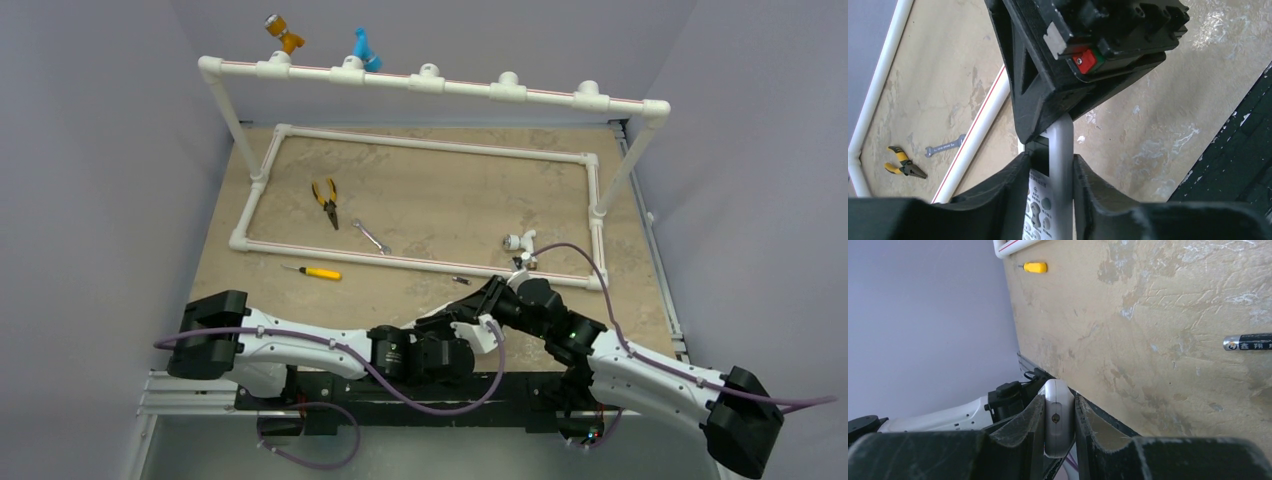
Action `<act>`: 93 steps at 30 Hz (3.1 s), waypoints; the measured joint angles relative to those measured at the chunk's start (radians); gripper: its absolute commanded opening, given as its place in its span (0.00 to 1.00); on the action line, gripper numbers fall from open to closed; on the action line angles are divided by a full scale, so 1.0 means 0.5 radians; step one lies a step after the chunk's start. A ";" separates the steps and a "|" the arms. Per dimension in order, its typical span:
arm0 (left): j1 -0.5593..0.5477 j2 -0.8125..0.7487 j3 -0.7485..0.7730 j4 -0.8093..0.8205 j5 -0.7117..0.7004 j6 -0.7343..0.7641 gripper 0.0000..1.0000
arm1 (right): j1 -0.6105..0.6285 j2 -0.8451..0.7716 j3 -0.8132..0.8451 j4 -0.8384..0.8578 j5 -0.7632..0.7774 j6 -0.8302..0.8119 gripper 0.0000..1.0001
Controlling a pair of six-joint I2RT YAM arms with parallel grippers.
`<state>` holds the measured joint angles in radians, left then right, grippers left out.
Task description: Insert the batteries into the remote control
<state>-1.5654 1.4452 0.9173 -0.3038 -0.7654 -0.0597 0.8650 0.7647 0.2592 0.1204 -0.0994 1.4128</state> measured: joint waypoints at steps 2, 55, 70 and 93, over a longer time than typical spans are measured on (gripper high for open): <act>-0.001 0.039 0.014 0.008 -0.021 0.011 0.21 | -0.005 0.003 -0.004 -0.005 0.003 0.002 0.00; 1.140 -1.538 -0.787 0.590 0.921 -1.593 0.00 | 1.186 0.132 0.533 0.029 1.247 -1.631 0.86; 1.141 -1.535 -0.885 0.831 1.004 -1.764 0.00 | 1.187 0.399 0.643 0.233 1.475 -1.206 0.85; 1.141 -1.577 -0.945 0.919 1.139 -1.850 0.00 | 1.098 0.553 0.739 0.104 1.451 -0.954 0.61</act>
<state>-0.9951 0.6567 0.4446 0.1558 -0.1959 -0.9848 1.4139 1.0412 0.6289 0.1722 0.6262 0.9356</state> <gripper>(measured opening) 0.135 0.619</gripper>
